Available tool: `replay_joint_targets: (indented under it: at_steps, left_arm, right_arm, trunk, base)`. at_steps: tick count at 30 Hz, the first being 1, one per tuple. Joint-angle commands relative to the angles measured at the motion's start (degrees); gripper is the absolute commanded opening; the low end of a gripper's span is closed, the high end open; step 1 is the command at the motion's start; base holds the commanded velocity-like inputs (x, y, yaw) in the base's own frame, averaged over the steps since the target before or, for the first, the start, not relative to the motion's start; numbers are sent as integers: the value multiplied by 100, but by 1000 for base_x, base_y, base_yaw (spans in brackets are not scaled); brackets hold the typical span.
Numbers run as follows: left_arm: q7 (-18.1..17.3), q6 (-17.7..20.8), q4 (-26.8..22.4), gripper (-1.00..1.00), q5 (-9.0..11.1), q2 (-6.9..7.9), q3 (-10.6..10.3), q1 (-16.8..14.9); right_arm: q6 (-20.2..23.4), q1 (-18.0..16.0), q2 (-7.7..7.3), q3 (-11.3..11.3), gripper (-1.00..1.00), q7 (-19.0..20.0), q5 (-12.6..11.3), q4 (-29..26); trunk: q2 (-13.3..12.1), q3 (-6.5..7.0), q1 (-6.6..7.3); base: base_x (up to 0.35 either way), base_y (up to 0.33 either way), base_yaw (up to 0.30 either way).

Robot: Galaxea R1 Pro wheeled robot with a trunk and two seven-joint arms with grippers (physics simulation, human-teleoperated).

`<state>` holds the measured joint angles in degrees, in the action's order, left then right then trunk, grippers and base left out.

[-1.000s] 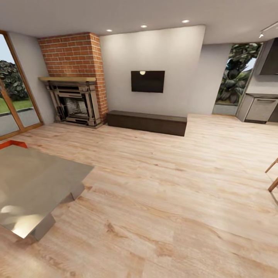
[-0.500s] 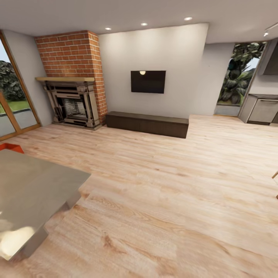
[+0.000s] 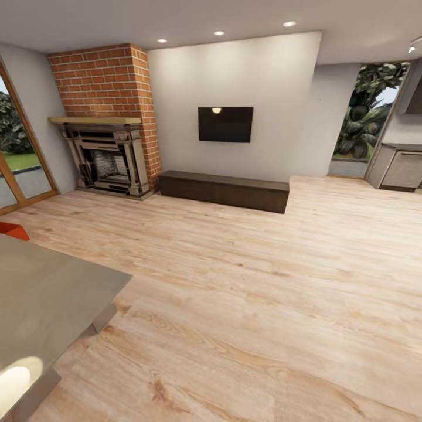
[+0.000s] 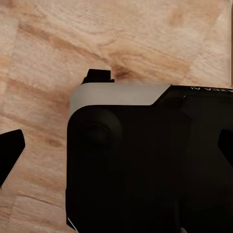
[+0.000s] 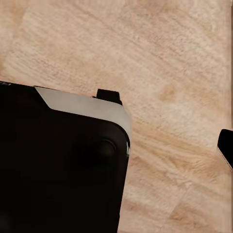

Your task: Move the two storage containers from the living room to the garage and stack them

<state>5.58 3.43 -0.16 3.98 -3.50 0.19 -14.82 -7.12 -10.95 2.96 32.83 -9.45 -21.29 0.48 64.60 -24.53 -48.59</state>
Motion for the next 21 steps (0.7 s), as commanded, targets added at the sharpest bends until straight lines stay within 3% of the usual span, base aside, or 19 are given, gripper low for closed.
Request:
replay_joint_targets:
  at_steps: [1,12,21]
  left_arm:
    - [16,18,-2,100,41,-1,-2,-3]
    - [15,18,-2,100,41,-1,-1,-3]
    - [14,20,-2,100,41,-1,-2,-2]
  right_arm:
    - [-18,-3,2,48,100,-13,-52,5]
    - [-18,-3,11,48,100,-13,-45,5]
    - [-9,-3,11,48,100,-13,-50,5]
  trunk:
    - [3,-6,-3]
    - [3,-6,-3]
    - [3,-6,-3]
  base:
    - [322,0,0]
    - [322,0,-10]
    - [322,0,-215]
